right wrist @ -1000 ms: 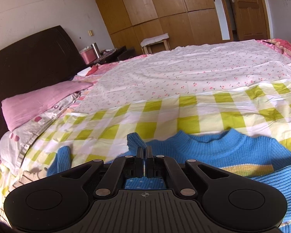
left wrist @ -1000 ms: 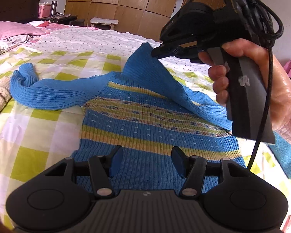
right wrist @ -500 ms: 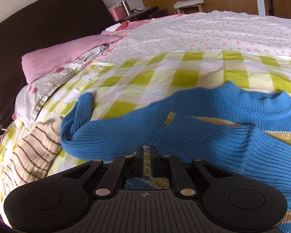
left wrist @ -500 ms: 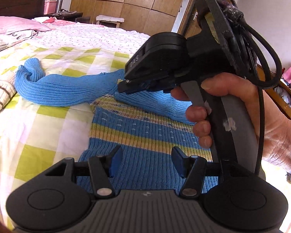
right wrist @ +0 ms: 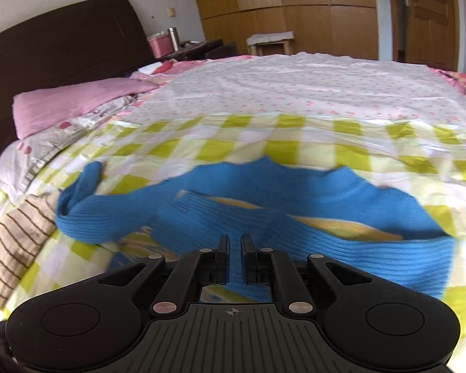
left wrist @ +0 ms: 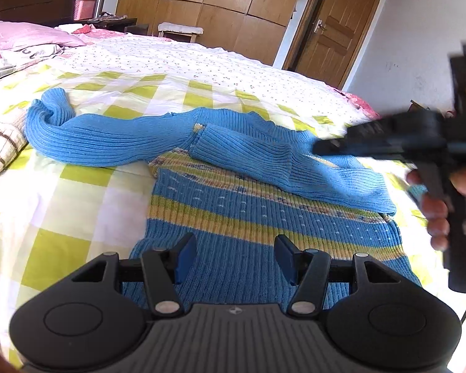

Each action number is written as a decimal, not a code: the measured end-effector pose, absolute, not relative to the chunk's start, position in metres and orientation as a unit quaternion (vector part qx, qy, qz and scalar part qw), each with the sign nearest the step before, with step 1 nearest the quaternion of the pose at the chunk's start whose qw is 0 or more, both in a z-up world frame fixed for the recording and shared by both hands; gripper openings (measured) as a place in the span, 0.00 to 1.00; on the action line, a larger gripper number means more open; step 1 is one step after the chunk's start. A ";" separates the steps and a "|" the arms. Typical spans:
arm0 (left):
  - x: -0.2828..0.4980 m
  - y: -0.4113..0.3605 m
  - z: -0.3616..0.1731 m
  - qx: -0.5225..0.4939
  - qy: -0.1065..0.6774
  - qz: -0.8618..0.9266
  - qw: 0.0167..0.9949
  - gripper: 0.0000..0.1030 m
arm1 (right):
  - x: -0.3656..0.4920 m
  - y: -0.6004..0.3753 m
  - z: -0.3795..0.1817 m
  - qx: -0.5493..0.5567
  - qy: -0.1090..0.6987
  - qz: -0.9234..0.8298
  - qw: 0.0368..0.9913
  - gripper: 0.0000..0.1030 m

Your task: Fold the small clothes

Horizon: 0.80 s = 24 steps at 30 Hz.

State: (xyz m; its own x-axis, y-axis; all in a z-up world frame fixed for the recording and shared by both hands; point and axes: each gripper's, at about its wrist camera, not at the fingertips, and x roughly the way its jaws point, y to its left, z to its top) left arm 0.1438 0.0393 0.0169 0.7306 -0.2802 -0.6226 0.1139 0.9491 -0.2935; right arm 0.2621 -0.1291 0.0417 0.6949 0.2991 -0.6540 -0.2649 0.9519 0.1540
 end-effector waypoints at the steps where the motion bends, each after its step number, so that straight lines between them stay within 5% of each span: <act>1: 0.144 0.038 0.016 -0.117 0.351 -0.107 0.923 0.59 | 0.260 -0.141 0.037 0.021 0.365 0.137 0.921 0.11; 7: 0.146 0.031 0.011 -0.097 0.355 -0.104 0.924 0.59 | 0.251 -0.185 -0.006 0.021 0.407 0.073 0.910 0.11; 24: 0.150 0.036 0.007 -0.109 0.350 -0.094 0.926 0.59 | 0.271 -0.103 0.009 -0.030 0.358 0.196 0.913 0.13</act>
